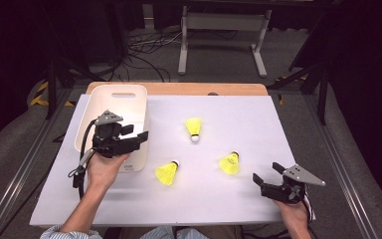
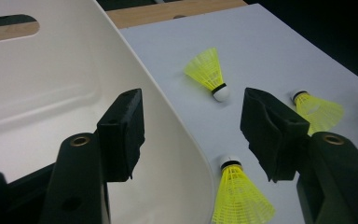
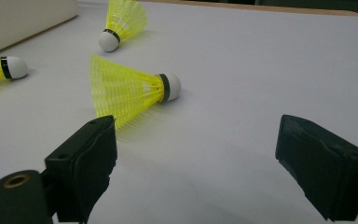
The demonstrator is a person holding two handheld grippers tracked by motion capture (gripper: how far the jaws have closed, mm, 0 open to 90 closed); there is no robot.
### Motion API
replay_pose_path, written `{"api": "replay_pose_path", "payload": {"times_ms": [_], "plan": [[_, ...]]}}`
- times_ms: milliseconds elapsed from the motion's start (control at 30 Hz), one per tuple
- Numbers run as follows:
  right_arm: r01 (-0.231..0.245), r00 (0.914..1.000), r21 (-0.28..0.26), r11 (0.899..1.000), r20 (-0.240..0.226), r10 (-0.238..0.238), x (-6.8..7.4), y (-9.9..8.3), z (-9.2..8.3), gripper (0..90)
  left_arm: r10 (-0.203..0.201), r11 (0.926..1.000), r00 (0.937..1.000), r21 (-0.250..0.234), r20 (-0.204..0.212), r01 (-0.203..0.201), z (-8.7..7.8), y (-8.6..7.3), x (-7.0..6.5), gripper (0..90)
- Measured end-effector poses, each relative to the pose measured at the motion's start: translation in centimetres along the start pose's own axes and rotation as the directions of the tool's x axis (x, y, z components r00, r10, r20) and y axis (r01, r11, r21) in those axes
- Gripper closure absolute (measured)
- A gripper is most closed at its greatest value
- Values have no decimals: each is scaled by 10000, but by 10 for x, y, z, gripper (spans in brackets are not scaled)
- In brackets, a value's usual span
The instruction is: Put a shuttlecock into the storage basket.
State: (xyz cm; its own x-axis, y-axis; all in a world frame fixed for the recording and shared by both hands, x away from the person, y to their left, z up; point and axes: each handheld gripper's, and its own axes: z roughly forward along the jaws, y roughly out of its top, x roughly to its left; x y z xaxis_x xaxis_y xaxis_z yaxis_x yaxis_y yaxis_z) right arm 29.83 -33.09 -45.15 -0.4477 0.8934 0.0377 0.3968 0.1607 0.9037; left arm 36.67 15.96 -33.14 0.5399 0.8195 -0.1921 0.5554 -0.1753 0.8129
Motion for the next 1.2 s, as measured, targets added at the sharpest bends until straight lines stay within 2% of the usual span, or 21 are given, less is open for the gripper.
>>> {"api": "replay_pose_path", "payload": {"times_ms": [400, 567, 767, 1100, 1200], "plan": [[-42, 10000, -14, 10000, 38, 42, 0, 0, -1, 133, 347, 9985, 9980, 401, 526, -368, 7, 1, -17, 419], [-29, 10000, -17, 10000, 28, 29, 0, 0, 0, 133, 629, 9962, 9965, 574, 546, -660, 10, 0, -22, 421], [-37, 10000, 5, 10000, 27, 37, 0, 0, 0, 133, 582, 9956, 9959, 698, 699, -631, 10, -2, -27, 421], [-21, 10000, 12, 10000, 26, 21, 0, 0, 0, 133, 934, 9890, 9926, 1080, 773, -1015, 14, -6, -35, 422], [-36, 10000, 11, 10000, 30, 36, 0, 0, 0, 133, 935, 9886, 9927, 1110, 765, -1017, 14, -7, -36, 423]]}}
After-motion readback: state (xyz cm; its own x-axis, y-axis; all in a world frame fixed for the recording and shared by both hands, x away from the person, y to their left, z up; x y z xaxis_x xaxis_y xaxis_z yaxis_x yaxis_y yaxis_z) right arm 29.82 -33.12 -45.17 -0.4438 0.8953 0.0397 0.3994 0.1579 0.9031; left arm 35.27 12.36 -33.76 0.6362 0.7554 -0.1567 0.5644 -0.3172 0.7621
